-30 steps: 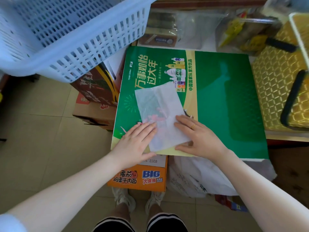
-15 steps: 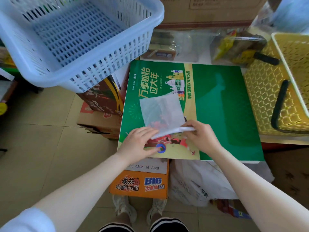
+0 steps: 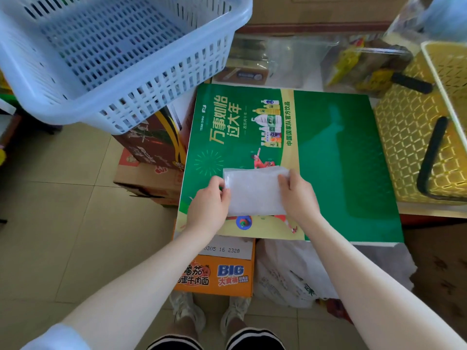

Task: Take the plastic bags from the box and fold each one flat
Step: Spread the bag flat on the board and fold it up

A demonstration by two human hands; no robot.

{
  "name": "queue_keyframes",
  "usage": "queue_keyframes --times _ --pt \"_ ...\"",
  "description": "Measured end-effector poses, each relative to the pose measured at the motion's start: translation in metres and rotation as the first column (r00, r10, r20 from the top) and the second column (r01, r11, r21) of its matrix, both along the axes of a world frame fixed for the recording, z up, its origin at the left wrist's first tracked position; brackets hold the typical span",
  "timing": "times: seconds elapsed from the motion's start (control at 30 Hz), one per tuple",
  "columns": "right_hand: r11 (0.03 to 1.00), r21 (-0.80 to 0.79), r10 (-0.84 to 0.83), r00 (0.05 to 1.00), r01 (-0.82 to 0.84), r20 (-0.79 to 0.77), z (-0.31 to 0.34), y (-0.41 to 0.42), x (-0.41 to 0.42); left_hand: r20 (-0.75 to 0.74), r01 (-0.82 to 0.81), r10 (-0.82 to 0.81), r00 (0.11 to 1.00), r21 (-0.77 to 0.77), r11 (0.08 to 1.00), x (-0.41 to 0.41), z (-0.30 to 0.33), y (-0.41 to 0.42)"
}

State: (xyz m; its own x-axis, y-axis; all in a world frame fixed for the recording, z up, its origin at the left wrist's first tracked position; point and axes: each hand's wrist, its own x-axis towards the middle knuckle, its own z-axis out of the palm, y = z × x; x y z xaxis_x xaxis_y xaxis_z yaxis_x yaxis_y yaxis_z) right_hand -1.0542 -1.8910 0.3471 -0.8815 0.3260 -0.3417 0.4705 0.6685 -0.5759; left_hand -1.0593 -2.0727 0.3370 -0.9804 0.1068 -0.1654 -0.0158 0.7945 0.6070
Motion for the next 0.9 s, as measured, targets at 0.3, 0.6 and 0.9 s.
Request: queue_keyframes --times 0.3,0.6,0.9 --pt "0.927 0.353 0.085 0.988 -0.126 0.131 -0.001 -0.009 -0.026 -0.214 0.381 -0.489 0.845 -0.400 0.833 -0.009 -0.018 0.021" --pt "0.694 0.625 0.595 0.773 -0.356 -0.221 -0.017 -0.017 -0.002 -0.042 0.436 -0.498 0.866 -0.424 0.794 -0.016 -0.022 0.008" --pt "0.655 0.536 0.645 0.764 -0.532 -0.031 -0.038 -0.005 0.002 -0.007 0.500 -0.569 0.822 -0.468 0.728 -0.023 -0.022 -0.002"
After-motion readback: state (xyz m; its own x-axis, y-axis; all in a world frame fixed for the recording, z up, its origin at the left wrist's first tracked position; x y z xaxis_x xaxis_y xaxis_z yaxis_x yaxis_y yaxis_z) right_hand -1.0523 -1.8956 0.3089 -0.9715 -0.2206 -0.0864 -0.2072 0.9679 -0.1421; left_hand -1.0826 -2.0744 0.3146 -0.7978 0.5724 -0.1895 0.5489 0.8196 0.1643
